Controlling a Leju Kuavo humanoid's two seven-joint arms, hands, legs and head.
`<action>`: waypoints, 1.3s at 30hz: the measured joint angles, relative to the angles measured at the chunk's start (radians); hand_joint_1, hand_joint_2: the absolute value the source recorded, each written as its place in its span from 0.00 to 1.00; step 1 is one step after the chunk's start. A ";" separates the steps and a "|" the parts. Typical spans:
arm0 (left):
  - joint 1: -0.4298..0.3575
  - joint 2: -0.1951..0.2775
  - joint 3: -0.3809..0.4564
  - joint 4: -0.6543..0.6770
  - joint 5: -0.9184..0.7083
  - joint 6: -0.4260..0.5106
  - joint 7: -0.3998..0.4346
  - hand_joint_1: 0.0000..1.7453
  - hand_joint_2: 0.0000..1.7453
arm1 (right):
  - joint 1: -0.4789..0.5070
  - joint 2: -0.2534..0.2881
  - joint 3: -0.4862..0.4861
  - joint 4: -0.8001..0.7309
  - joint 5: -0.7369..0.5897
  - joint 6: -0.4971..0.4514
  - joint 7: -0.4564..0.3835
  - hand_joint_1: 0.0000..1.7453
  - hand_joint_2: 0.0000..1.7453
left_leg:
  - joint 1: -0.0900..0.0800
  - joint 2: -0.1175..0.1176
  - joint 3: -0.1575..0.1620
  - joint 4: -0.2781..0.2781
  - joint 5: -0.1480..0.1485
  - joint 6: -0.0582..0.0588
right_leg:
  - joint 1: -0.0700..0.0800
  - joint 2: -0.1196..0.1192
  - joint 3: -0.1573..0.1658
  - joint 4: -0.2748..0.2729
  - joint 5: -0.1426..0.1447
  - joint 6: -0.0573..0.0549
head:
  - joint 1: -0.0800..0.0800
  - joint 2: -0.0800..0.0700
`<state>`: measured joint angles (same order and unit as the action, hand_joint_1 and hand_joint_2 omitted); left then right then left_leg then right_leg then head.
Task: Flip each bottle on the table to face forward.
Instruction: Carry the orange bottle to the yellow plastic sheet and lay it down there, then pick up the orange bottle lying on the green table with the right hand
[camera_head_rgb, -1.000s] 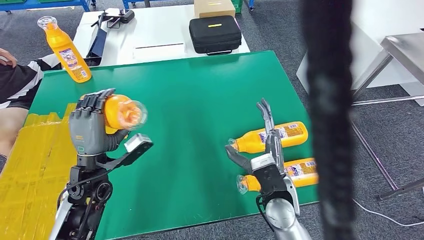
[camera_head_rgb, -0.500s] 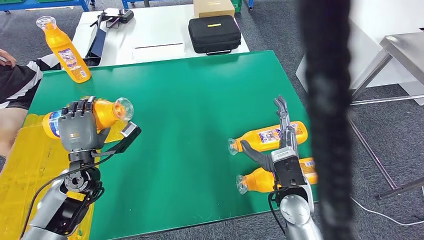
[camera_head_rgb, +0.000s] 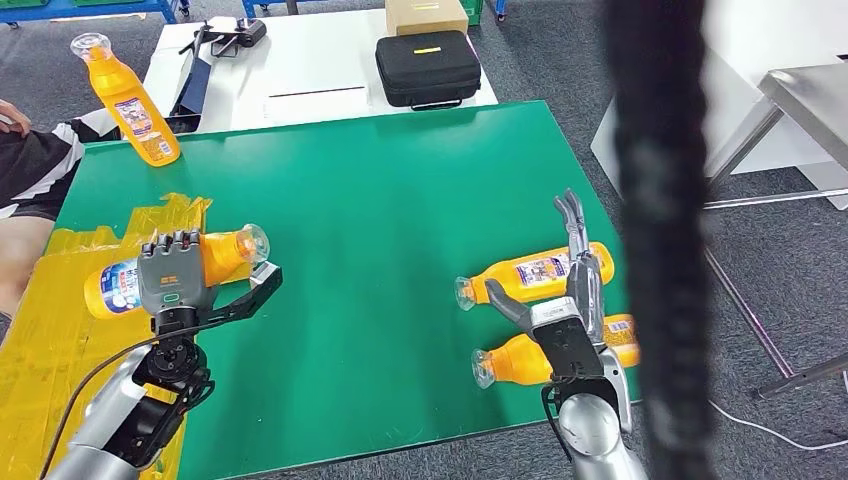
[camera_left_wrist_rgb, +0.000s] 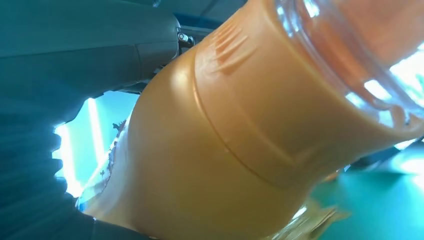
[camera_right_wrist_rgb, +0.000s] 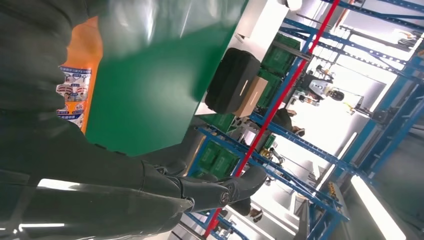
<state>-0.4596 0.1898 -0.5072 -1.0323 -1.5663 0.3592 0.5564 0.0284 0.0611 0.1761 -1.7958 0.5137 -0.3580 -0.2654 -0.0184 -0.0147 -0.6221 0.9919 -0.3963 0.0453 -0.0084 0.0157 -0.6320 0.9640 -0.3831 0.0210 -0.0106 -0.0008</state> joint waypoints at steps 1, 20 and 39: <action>0.000 -0.003 0.006 0.006 0.000 -0.023 0.011 1.00 1.00 | 0.000 0.003 0.000 0.000 0.005 0.003 0.003 0.00 1.00 | 0.000 0.000 0.000 0.000 0.000 0.000 | 0.000 0.000 0.000 0.000 0.000 0.000 | 0.000 0.000; 0.008 -0.026 0.081 0.043 -0.001 -0.039 0.074 0.00 1.00 | -0.013 0.023 0.000 0.014 0.027 0.015 0.017 0.00 1.00 | 0.000 -0.001 -0.001 0.000 0.000 0.000 | 0.000 0.000 0.000 0.000 0.000 0.000 | 0.000 0.000; 0.129 -0.226 0.398 -0.085 0.615 -0.048 -0.762 0.00 1.00 | -0.036 -0.029 0.001 0.054 0.505 0.008 0.147 0.00 1.00 | -0.001 -0.001 -0.001 0.000 0.000 0.000 | -0.002 0.000 0.000 0.000 0.000 0.000 | 0.000 0.000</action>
<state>-0.3303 -0.0362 -0.1096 -1.1178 -0.9512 0.3111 -0.2053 -0.0079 0.0321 0.1771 -1.7418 1.0186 -0.3500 -0.1181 -0.0198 -0.0159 -0.6230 0.9920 -0.3967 0.0458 -0.0100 0.0153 -0.6319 0.9639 -0.3832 0.0212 -0.0106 -0.0008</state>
